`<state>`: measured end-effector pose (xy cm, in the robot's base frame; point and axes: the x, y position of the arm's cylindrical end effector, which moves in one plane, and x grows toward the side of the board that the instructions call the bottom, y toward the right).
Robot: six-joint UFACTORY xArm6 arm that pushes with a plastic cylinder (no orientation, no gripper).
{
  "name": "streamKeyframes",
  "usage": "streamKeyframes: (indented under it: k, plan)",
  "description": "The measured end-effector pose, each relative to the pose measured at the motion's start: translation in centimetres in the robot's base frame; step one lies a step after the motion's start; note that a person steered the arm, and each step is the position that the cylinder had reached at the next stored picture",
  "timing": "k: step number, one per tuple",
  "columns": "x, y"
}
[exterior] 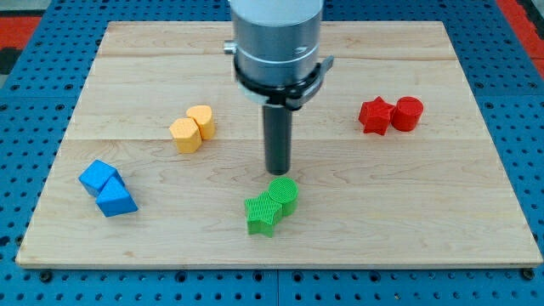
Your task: Separate the red star from the red circle
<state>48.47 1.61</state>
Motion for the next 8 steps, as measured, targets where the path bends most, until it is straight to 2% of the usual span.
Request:
streamKeyframes:
  k: [3, 4, 5, 6, 7, 8]
  plan:
    - [0.5, 4.7]
    - [0.5, 11.4]
    - [-1.3, 17.7]
    - [-4.6, 21.2]
    - [-5.7, 21.2]
    - [-7.3, 16.7]
